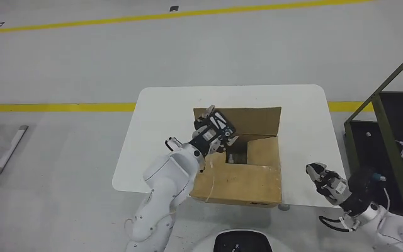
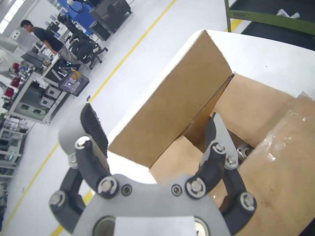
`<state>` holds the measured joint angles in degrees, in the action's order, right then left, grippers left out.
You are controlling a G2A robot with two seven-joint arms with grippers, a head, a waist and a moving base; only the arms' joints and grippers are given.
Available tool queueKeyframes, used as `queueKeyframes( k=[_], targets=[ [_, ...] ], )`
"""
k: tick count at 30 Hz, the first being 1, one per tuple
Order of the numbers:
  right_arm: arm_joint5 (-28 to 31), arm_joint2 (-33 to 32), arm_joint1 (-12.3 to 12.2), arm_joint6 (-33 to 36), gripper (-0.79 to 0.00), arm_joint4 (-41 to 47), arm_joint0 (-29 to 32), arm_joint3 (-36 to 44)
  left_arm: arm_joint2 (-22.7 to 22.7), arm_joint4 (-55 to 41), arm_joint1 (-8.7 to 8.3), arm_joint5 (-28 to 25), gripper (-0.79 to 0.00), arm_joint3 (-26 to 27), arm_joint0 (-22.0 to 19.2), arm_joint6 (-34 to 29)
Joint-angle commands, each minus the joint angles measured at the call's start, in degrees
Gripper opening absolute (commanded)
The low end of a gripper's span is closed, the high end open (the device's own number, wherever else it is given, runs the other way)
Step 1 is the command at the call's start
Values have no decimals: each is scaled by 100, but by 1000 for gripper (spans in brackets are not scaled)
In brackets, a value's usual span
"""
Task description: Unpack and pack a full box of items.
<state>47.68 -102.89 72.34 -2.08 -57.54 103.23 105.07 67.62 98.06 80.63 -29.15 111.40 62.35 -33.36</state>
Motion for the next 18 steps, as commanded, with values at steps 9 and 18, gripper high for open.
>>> queueKeyframes(
  k=[9, 18],
  targets=[
    [268, 51, -30, 74, -785, -196, -45, 34, 630, 127, -104, 706, 0, 534, 1003, 56],
    [168, 201, -62, 648, -785, 823, -150, -68, 637, 185, -122, 880, 0, 596, 1116, 83]
  ],
)
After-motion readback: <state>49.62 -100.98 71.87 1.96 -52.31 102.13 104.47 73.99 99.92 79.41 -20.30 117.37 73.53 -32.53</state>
